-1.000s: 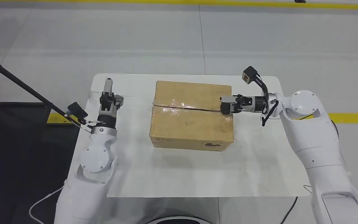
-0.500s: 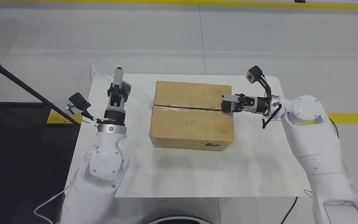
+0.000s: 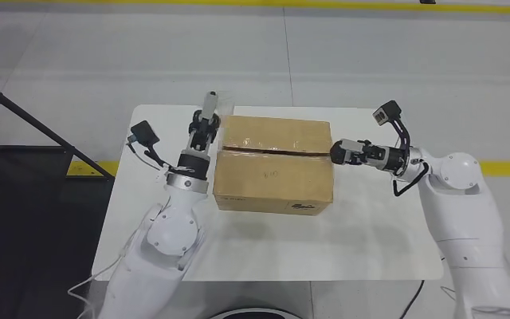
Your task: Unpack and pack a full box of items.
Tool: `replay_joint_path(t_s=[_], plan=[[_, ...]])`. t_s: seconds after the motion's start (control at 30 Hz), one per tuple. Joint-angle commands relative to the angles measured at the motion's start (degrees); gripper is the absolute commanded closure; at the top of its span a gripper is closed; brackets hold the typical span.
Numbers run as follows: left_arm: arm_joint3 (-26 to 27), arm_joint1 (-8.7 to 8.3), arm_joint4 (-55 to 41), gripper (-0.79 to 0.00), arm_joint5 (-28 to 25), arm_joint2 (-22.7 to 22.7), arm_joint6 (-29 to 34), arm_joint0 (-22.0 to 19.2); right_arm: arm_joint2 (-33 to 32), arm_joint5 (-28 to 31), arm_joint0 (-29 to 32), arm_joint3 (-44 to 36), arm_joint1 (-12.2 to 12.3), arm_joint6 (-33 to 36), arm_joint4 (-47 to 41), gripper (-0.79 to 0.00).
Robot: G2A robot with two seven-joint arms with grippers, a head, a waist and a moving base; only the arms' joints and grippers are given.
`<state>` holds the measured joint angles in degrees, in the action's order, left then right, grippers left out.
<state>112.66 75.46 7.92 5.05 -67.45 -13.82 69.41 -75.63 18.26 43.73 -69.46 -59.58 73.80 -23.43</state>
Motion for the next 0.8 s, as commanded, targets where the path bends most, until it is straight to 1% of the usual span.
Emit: replay_joint_path(t_s=[0.0, 0.3, 0.57, 0.67, 0.77], plan=[[-0.94, 0.28, -0.58, -0.785, 0.54, 0.84, 0.73, -1.05, -0.63, 0.38, 0.49, 0.29, 0.21, 0.17, -0.30, -0.785], [-4.78, 1.62, -3.85, -0.785, 1.62, 4.37, 3.58, -4.59, -2.47, 1.41, 1.82, 0.69, 1.00, 1.14, -1.30, -0.785], [-6.81, 2.58, -3.27, -0.785, 2.43, 7.22, 5.52, -6.42, -2.43, 2.70, 1.81, 0.46, 1.35, 1.69, -0.96, -0.785], [-6.00, 2.80, -4.10, -0.785, 1.87, 6.68, 5.34, -6.26, -2.24, 5.46, 1.95, -1.15, 1.49, 0.75, 1.41, -0.785], [-2.97, 2.74, -6.07, -0.785, 0.69, 4.05, 5.27, -4.90, -2.68, 7.37, 2.94, -4.80, 1.77, -3.21, 6.06, -0.785]])
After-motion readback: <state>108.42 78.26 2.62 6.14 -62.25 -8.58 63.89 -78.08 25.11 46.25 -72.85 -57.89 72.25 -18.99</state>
